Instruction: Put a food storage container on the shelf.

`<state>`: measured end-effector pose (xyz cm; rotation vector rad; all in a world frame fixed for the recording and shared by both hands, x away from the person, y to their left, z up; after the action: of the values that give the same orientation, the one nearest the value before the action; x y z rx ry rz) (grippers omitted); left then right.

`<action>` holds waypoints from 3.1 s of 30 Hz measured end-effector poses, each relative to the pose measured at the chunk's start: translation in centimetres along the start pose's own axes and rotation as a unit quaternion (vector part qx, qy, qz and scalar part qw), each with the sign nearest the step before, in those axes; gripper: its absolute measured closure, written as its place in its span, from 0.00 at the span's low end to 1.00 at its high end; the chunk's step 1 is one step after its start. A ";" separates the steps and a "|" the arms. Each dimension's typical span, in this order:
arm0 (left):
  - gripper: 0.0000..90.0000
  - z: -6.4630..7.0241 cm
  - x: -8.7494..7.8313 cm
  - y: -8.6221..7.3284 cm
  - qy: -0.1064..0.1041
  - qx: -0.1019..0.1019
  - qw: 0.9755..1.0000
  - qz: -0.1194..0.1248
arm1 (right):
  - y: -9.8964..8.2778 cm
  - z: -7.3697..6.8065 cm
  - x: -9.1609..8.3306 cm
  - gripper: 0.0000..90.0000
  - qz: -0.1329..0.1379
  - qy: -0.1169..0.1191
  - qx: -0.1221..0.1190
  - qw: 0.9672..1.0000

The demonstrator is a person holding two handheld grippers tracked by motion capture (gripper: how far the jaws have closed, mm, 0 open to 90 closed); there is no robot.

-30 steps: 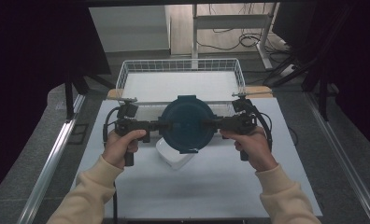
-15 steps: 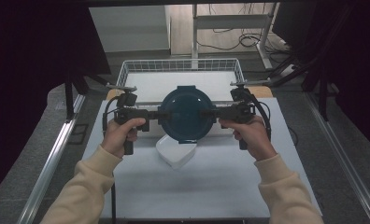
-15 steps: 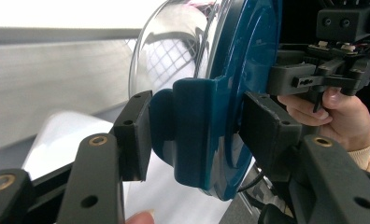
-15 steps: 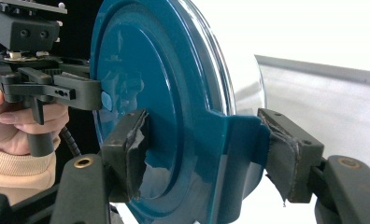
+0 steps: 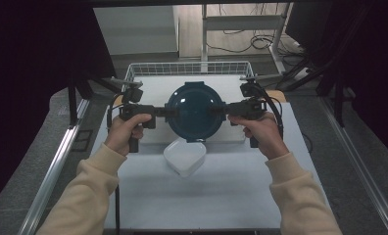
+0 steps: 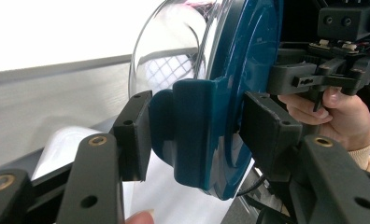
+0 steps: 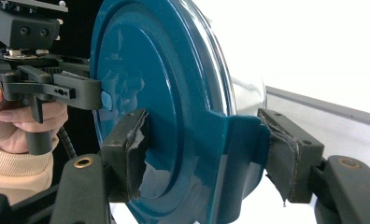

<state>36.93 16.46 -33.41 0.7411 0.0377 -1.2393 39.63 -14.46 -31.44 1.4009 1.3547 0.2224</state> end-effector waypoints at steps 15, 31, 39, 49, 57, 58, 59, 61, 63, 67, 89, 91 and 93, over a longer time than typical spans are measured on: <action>0.51 -0.1 -0.6 3.1 -0.002 0.011 1.000 -0.006 | 2.4 0.2 0.5 0.40 -0.003 -0.007 -0.003 1.000; 0.51 -0.5 -0.4 6.1 -0.008 -0.002 1.000 0.001 | 5.4 1.5 1.0 0.40 -0.004 -0.011 -0.001 1.000; 0.51 -0.7 -0.1 7.5 -0.006 -0.008 1.000 0.003 | 6.5 2.5 1.3 0.40 -0.004 -0.008 0.000 1.000; 0.51 -1.4 0.7 9.1 -0.014 -0.014 1.000 0.000 | 7.9 3.9 1.6 0.40 -0.005 -0.010 0.005 1.000; 0.51 -2.9 1.3 10.1 -0.016 -0.033 0.999 -0.007 | 8.8 5.1 2.6 0.41 -0.016 -0.009 0.013 1.000; 0.51 -3.2 1.4 10.2 -0.014 -0.038 0.999 -0.008 | 8.8 5.4 2.9 0.41 -0.019 -0.007 0.017 1.000; 0.51 -3.5 1.6 10.2 -0.013 -0.041 0.999 -0.009 | 8.7 5.7 3.2 0.40 -0.021 -0.005 0.020 1.000; 0.51 -4.0 1.8 10.4 -0.015 -0.057 0.998 -0.003 | 8.7 6.1 3.8 0.40 -0.027 -0.003 0.030 0.999; 0.50 -4.3 1.9 10.5 -0.017 -0.062 0.998 -0.001 | 8.7 6.4 4.1 0.40 -0.019 -0.003 0.037 0.999; 0.50 -4.7 2.2 11.0 -0.017 -0.082 0.997 0.002 | 8.9 7.0 4.4 0.40 -0.012 -0.001 0.050 0.999; 0.44 -6.8 4.0 11.8 -0.032 -0.139 0.989 0.028 | 8.2 10.3 5.9 0.37 -0.006 0.027 0.171 0.985; 0.43 -6.7 4.0 11.7 -0.029 -0.131 0.990 0.034 | 8.3 10.0 5.9 0.33 -0.008 0.018 0.161 0.987; 0.37 -6.3 3.9 11.4 -0.001 -0.112 0.992 0.052 | 8.4 9.4 5.8 0.25 -0.001 -0.008 0.136 0.991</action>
<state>50.39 18.00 -34.26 0.5403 0.1332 -1.1141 53.43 -12.81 -31.44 1.6237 1.4110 0.0240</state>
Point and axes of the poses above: each handheld gripper's, and its own axes: x roughly forward along the jaws, y roughly out of its top, z roughly to its right, the point moved 1 cm from there along x, roughly forward along the jaws, and after that the axes turned 11 degrees about -x, right-handed, at the moved point
